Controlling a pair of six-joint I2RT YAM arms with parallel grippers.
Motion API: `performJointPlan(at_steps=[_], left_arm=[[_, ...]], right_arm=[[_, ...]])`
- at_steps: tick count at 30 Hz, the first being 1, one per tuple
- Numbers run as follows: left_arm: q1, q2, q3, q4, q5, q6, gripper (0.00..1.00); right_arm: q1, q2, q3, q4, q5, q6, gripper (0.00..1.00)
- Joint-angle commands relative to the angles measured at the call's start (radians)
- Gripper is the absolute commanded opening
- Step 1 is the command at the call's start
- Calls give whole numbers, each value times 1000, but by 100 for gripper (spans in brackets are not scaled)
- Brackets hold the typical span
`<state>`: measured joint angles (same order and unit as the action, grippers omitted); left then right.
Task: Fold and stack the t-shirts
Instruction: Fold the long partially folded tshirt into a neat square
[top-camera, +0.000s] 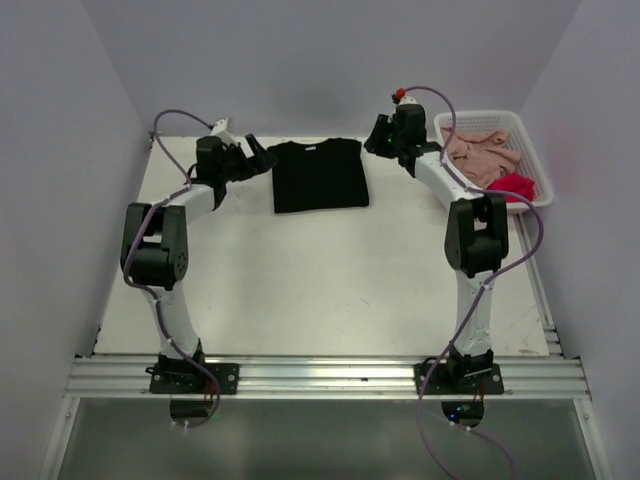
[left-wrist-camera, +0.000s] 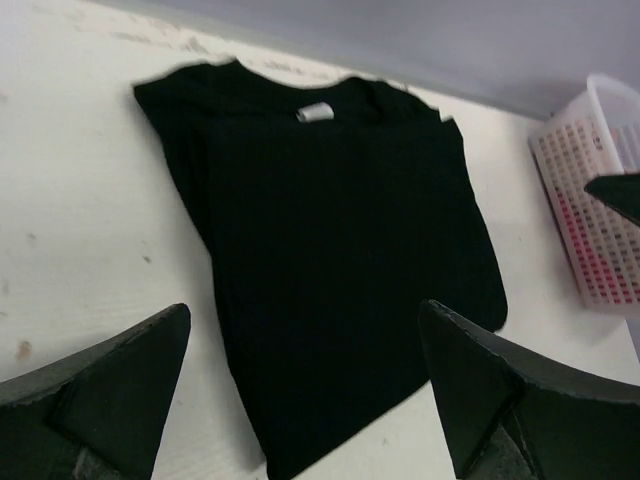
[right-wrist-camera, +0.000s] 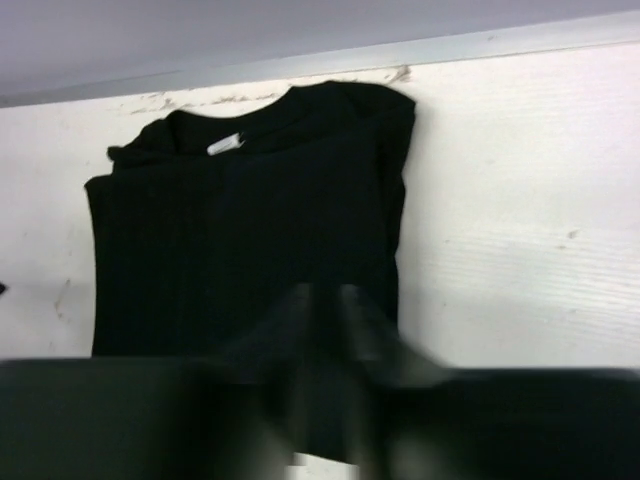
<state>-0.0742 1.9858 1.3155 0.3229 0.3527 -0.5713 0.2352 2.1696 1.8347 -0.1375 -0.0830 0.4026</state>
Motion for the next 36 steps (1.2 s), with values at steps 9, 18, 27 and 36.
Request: performJointPlan(at_steps=[9,18,27,36], left_arm=[[-68,158,39,303,404,-180,39],[-101,356,70,443,419,-369,17],[-105,338,-19,202,281,-251,9],[-131,104,-300,59,183,-203,0]], right_arm=[[15,205,192,-70,-442,189,0],[29,278,179,-120,-397,199,0],[39,188,16,-160,-311,131,0],[53,-33,-369,-80,-222,82,0]])
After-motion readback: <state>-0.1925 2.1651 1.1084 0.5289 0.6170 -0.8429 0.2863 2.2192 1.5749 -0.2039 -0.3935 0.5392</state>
